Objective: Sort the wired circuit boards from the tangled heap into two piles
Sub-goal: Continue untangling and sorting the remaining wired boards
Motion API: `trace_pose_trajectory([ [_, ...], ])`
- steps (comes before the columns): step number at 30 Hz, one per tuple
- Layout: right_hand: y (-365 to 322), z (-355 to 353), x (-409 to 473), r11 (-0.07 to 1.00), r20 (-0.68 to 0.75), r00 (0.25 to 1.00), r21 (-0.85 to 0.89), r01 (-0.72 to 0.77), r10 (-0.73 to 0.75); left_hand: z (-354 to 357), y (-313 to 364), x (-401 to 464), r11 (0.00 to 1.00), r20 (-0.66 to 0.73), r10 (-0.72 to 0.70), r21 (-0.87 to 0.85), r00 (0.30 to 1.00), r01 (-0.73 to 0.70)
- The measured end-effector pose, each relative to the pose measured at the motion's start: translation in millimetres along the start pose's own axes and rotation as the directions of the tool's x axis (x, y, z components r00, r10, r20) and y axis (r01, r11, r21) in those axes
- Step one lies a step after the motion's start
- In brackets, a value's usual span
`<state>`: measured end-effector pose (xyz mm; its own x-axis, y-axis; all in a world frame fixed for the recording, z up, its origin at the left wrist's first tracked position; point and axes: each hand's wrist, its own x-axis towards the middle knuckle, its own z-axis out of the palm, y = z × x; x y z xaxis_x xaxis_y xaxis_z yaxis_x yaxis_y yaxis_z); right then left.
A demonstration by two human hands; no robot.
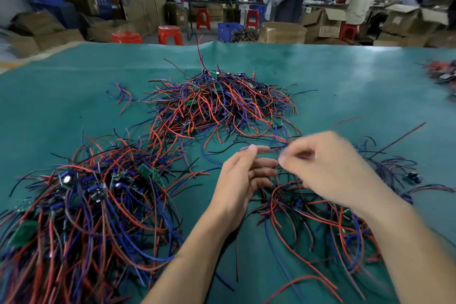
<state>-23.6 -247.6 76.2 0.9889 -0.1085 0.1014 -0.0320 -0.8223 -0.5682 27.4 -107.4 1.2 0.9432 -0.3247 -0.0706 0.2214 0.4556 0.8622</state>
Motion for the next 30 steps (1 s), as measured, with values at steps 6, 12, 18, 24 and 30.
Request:
trace_pose_trajectory([
  [6, 8, -52, 13, 0.892, 0.252, 0.941, -0.441, -0.097, 0.227, -5, -3, 2, 1.0, -0.047, 0.016, 0.027, 0.999, -0.014],
  [12, 2, -33, 129, 0.897, 0.176, 0.984, -0.438, 0.05, 0.031, -4, -4, 0, 0.997, -0.039, 0.022, 0.074, 0.999, -0.019],
  [18, 29, 31, 168, 0.941, 0.025, 0.99, -0.316, -0.121, 0.136, -5, -4, 1, 0.994, -0.037, 0.022, 0.104, 0.999, -0.018],
  [24, 29, 1, 167, 0.96, -0.042, 0.966, 0.13, -0.248, 0.256, -4, -3, 0, 0.994, -0.037, 0.02, 0.109, 0.999, -0.016],
  [30, 4, -55, 127, 0.651, -0.039, 0.959, 0.742, -0.161, 0.281, -4, -3, 0, 0.999, -0.019, 0.011, 0.047, 1.0, -0.011],
])
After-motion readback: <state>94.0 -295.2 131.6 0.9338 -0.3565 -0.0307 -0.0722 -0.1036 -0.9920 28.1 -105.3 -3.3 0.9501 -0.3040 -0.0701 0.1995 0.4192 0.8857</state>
